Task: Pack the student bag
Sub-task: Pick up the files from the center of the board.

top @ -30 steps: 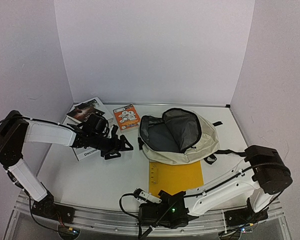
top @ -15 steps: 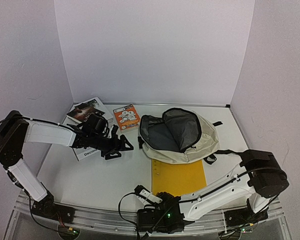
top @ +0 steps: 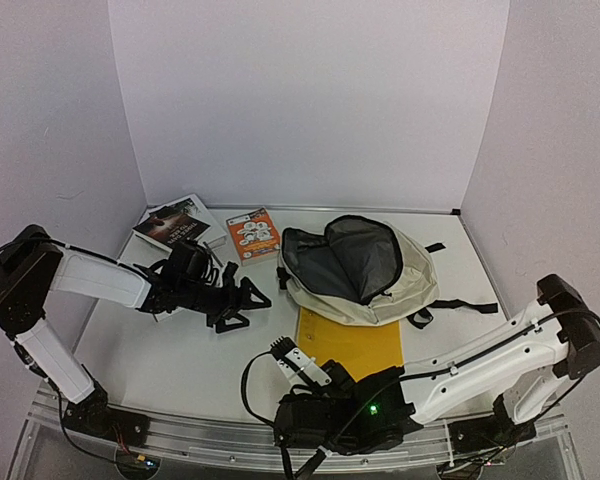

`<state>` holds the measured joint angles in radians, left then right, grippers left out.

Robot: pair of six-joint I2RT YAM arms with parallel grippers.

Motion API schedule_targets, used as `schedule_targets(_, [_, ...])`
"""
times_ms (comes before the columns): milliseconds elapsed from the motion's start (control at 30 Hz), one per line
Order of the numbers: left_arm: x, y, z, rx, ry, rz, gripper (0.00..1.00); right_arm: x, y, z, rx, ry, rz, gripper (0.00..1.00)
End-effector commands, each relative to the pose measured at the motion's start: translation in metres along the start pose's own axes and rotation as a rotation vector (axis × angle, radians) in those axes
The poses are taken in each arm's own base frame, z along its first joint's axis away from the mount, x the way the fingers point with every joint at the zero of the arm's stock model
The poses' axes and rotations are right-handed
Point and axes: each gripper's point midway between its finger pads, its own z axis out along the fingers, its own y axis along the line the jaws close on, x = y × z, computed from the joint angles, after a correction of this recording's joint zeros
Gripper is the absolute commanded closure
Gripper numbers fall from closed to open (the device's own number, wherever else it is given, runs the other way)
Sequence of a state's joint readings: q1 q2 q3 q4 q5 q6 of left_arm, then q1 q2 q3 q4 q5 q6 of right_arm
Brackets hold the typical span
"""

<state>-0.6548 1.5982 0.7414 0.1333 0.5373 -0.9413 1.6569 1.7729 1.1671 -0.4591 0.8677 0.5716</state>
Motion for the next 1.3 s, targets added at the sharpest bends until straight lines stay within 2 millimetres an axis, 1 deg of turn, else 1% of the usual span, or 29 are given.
schedule_targets(0, [0.012, -0.035, 0.006, 0.155, 0.039, 0.016, 0.11, -0.029, 0.015, -0.008, -0.06, -0.057, 0.102, 1.0])
schedule_targets(33, [0.022, -0.045, 0.011, 0.183, 0.063, 0.029, 0.11, -0.031, 0.021, -0.008, -0.069, -0.061, 0.101, 1.0])
schedule_targets(67, [0.024, -0.048, 0.013, 0.188, 0.071, 0.034, 0.11, -0.033, 0.023, -0.008, -0.071, -0.064, 0.102, 1.0])
schedule_targets(233, [0.041, -0.047, 0.029, 0.184, 0.133, 0.019, 0.1, -0.038, 0.035, -0.007, -0.081, -0.072, 0.106, 1.0])
schedule_targets(300, [0.047, -0.048, 0.033, 0.206, 0.158, 0.01, 0.1, -0.039, 0.038, -0.006, -0.082, -0.074, 0.103, 1.0])
schedule_targets(367, [0.058, -0.051, 0.042, 0.243, 0.213, -0.013, 0.1, -0.038, 0.044, -0.006, -0.084, -0.075, 0.096, 1.0])
schedule_targets(433, [0.062, -0.056, 0.045, 0.269, 0.232, -0.013, 0.12, -0.038, 0.047, -0.006, -0.087, -0.076, 0.094, 1.0])
schedule_targets(500, [0.068, -0.061, 0.048, 0.308, 0.262, -0.018, 0.24, -0.038, 0.05, -0.007, -0.088, -0.077, 0.092, 1.0])
schedule_targets(633, [0.072, -0.06, 0.052, 0.321, 0.283, -0.035, 0.48, -0.04, 0.053, -0.007, -0.088, -0.085, 0.096, 1.0])
schedule_targets(667, [0.073, -0.06, 0.052, 0.325, 0.285, -0.038, 0.52, -0.041, 0.053, -0.007, -0.089, -0.086, 0.096, 1.0])
schedule_targets(700, [0.073, -0.061, 0.052, 0.329, 0.286, -0.038, 0.53, -0.041, 0.053, -0.007, -0.088, -0.087, 0.097, 1.0])
schedule_targets(767, [0.075, -0.062, 0.051, 0.339, 0.29, -0.039, 0.6, -0.041, 0.054, -0.007, -0.086, -0.09, 0.099, 1.0])
schedule_targets(800, [0.075, -0.062, 0.051, 0.34, 0.291, -0.04, 0.61, -0.041, 0.054, -0.007, -0.085, -0.09, 0.099, 1.0])
schedule_targets(867, [0.075, -0.062, 0.048, 0.343, 0.284, -0.045, 0.7, -0.042, 0.053, -0.007, -0.086, -0.092, 0.102, 1.0])
schedule_targets(933, [0.075, -0.062, 0.046, 0.342, 0.273, -0.048, 0.76, -0.041, 0.054, -0.007, -0.089, -0.09, 0.101, 1.0])
schedule_targets(967, [0.075, -0.059, 0.044, 0.33, 0.261, -0.054, 0.82, -0.042, 0.054, -0.007, -0.092, -0.09, 0.101, 1.0])
schedule_targets(1000, [0.074, -0.057, 0.042, 0.315, 0.242, -0.061, 0.85, -0.045, 0.055, -0.009, -0.099, -0.092, 0.1, 0.92])
schedule_targets(1033, [0.074, -0.053, 0.041, 0.301, 0.234, -0.069, 0.87, -0.047, 0.055, -0.01, -0.103, -0.094, 0.099, 0.82])
schedule_targets(1067, [0.074, -0.053, 0.038, 0.298, 0.224, -0.068, 0.88, -0.05, 0.055, -0.011, -0.106, -0.098, 0.099, 0.73])
schedule_targets(1100, [0.074, -0.05, 0.035, 0.287, 0.21, -0.074, 0.88, -0.053, 0.054, -0.013, -0.103, -0.106, 0.096, 0.67])
schedule_targets(1167, [0.075, -0.047, 0.029, 0.272, 0.196, -0.077, 0.89, -0.059, 0.048, -0.016, -0.088, -0.122, 0.094, 0.61])
schedule_targets(1233, [0.076, -0.042, 0.021, 0.236, 0.177, -0.077, 0.91, -0.066, 0.04, -0.02, -0.069, -0.144, 0.095, 0.5])
schedule_targets(1267, [0.074, -0.044, 0.017, 0.232, 0.163, -0.066, 0.91, -0.068, 0.038, -0.021, -0.064, -0.148, 0.095, 0.45])
